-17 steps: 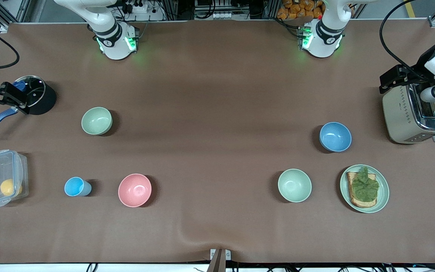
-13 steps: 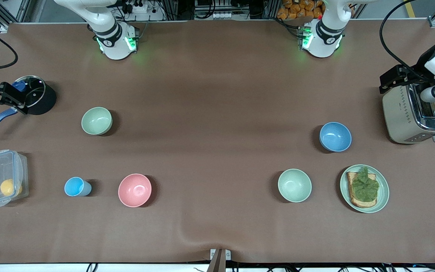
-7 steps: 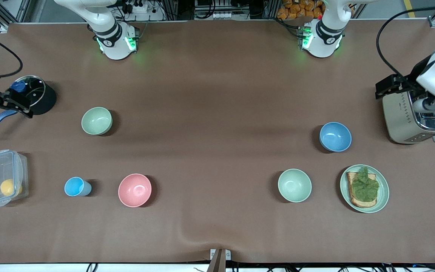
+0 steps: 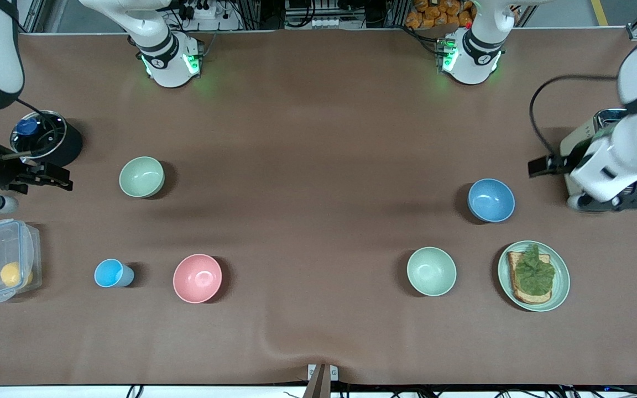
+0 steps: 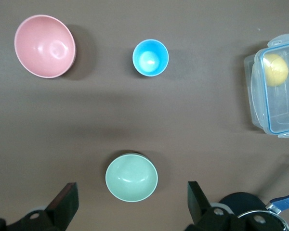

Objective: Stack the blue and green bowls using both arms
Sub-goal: 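Grasp the blue bowl with the left gripper while the right gripper grasps the green bowl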

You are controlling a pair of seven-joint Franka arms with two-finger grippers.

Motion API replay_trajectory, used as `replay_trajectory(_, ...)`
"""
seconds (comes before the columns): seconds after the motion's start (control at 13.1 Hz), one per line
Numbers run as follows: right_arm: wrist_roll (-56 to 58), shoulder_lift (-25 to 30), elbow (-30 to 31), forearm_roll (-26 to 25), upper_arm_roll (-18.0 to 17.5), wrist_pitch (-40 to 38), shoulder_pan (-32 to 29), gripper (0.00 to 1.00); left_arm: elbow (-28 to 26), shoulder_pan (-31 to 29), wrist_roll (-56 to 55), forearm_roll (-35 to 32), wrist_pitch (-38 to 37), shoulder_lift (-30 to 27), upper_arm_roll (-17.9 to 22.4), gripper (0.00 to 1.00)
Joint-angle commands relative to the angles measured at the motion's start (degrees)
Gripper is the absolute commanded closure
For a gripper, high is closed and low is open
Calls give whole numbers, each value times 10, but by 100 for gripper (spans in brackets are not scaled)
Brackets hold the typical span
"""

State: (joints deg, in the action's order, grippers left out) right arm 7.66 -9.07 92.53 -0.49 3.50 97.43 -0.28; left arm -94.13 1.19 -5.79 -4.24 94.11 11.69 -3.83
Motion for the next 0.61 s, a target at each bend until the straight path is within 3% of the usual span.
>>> replay_trajectory(0.0,3,-6,0,-4,-6,-5,-10,0,-122,-8,-5,-30,124,-19,0,0)
replay_trajectory(0.23,3,-11,29,-4,-6,8,-6,0,-237,-8,-7,-42,299,-8,24,0)
replay_trajectory(0.54,30,-8,124,-4,-6,113,-7,0,-297,-11,-5,-59,407,44,57,0)
